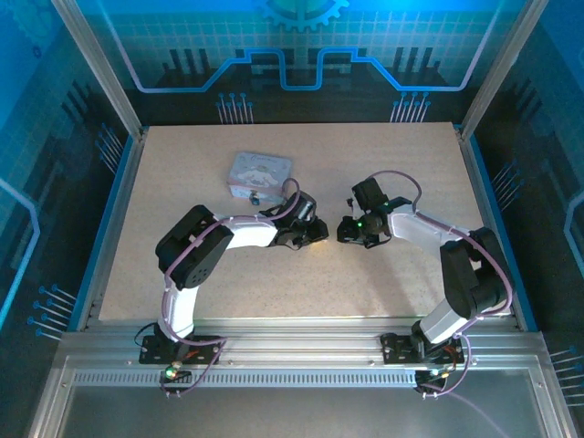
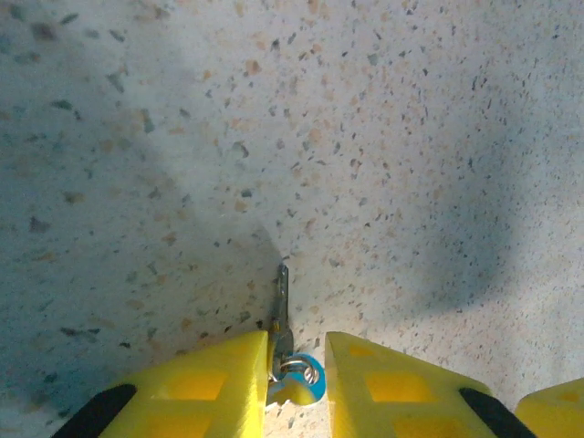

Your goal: Unlock a padlock with a key

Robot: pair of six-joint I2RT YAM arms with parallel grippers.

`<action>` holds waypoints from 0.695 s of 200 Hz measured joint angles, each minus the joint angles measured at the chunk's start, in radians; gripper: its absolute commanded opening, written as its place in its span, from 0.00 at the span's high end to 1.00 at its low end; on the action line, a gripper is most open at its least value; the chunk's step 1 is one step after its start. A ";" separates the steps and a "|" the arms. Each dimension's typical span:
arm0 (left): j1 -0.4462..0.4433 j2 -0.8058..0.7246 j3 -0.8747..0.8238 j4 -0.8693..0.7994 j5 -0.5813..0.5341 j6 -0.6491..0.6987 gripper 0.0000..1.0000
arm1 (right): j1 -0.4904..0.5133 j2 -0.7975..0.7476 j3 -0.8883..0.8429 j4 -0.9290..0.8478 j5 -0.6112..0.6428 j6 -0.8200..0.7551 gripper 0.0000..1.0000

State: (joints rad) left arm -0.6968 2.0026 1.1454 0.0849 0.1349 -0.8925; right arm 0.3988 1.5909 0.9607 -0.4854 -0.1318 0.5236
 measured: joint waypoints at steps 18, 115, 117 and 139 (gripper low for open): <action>0.000 0.010 0.006 0.001 0.000 0.000 0.78 | 0.000 -0.003 -0.003 0.000 0.000 0.000 0.71; 0.001 0.019 0.010 -0.002 0.000 0.000 0.89 | -0.001 -0.015 -0.015 -0.002 0.001 0.000 0.71; 0.001 0.019 0.010 -0.002 0.000 0.000 0.89 | -0.001 -0.016 -0.015 -0.002 0.001 0.000 0.71; 0.000 0.020 0.010 0.010 0.009 0.001 0.94 | -0.001 -0.021 -0.022 0.000 0.001 0.000 0.71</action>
State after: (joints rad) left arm -0.6968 2.0228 1.1553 0.0944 0.1436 -0.8917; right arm 0.3981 1.5703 0.9390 -0.4854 -0.1307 0.5236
